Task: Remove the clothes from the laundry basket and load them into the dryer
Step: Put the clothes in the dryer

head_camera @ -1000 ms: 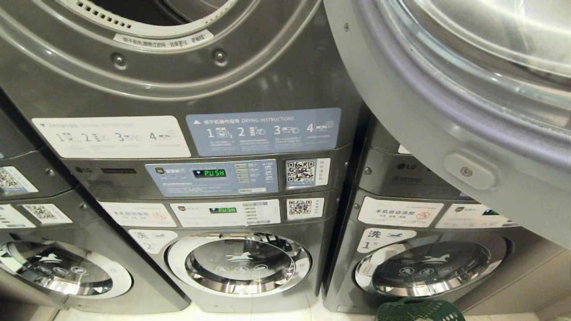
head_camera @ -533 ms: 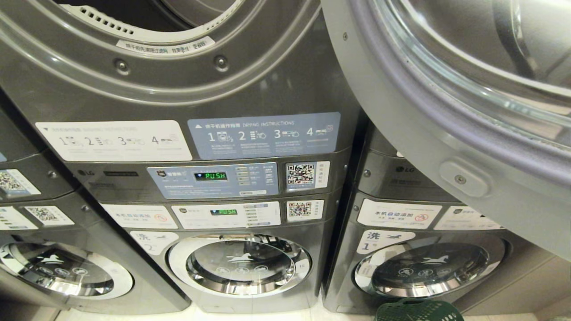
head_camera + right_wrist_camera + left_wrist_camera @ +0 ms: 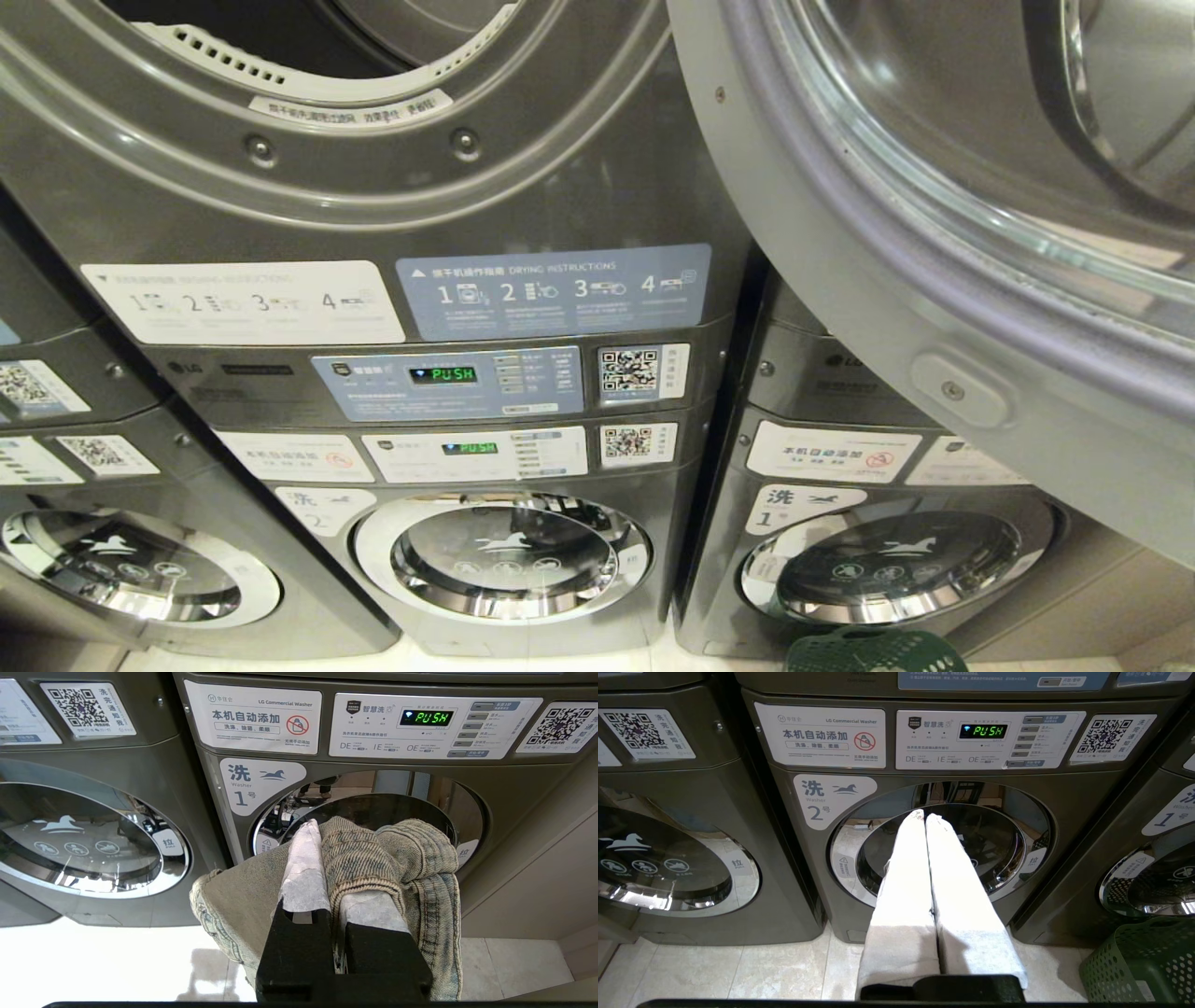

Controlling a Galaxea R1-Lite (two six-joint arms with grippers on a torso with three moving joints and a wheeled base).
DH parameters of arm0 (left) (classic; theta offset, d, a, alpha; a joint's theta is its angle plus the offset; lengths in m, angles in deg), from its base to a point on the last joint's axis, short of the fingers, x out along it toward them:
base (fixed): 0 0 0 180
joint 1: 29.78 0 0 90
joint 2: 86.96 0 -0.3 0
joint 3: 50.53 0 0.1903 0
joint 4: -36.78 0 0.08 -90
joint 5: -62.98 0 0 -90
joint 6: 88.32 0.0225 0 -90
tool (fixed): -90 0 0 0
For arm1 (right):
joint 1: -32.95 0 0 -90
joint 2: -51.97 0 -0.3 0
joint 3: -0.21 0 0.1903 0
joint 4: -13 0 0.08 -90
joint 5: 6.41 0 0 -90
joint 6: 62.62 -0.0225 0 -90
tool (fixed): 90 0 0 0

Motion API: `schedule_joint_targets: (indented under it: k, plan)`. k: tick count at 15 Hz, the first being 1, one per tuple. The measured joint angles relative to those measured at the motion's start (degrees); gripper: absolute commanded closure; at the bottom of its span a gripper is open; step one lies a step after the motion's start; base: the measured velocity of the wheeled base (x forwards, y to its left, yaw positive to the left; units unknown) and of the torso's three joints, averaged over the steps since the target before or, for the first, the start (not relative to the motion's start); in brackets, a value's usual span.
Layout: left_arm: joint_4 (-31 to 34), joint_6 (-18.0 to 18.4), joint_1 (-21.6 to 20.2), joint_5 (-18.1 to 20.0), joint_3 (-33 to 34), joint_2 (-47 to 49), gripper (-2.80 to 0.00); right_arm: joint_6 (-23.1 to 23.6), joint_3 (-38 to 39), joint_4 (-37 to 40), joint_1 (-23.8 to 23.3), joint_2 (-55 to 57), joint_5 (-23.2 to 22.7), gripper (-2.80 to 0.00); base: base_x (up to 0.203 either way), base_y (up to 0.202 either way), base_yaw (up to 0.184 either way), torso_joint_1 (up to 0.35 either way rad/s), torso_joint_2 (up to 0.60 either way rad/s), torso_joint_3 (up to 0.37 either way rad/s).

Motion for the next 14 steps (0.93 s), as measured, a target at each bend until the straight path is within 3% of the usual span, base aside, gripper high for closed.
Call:
schedule_joint_targets:
  k: [14]
  plan:
    - [0.0,-0.04,0.0,0.0,0.0,0.0,0.0,-0.18,0.0,0.01,0.0,0.0,-0.07,0.0,0.0,0.0,0.0,0.061,-0.12,-0.058]
